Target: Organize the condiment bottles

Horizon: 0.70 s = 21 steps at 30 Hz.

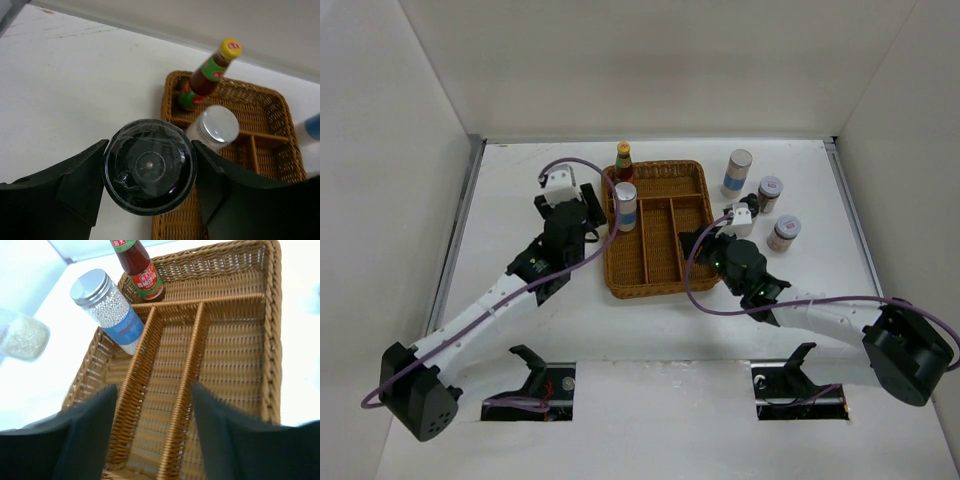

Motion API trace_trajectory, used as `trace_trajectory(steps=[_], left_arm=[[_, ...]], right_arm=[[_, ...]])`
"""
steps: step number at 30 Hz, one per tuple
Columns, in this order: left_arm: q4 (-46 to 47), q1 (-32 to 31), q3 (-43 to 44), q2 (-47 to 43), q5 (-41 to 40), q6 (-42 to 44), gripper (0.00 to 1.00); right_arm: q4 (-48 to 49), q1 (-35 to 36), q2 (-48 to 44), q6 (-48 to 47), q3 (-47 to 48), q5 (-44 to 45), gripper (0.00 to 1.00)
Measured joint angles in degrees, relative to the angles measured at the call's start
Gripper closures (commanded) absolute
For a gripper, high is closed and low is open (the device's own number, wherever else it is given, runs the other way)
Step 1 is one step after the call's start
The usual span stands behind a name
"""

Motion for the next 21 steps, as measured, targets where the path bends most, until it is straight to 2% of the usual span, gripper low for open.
trace_trajectory(steps=[1, 4, 7, 14, 19, 21], left_arm=[[-0.3, -1.8, -0.3, -0.2, -0.5, 0.0, 0.57], [-0.9, -7.8, -0.5, 0.9, -1.6, 0.0, 0.57], [0.3, -12.2, -0.5, 3.9, -1.6, -0.1, 0.57], [4.7, -14.9, -0.7, 13.6, -1.7, 0.0, 0.57], [7.6, -14.9, -1.8, 18.4, -2.0, 0.3, 0.57], [9.1, -14.9, -2.7, 19.6, -2.0, 0.4, 0.56]], right_arm=[[0.0, 0.0, -0.1, 0.0, 0.0, 0.0, 0.58], [-0.3, 0.0, -0.6, 0.2, 0.0, 0.0, 0.79], [-0.6, -0.1, -1.3, 0.7, 0.0, 0.1, 0.85], [-1.7, -0.6, -4.4, 1.0, -0.1, 1.4, 0.83], [-1.6, -0.8, -5.2, 1.3, -0.2, 2.7, 0.71], [-1.7, -0.8, -5.2, 1.3, -0.6, 3.1, 0.63]])
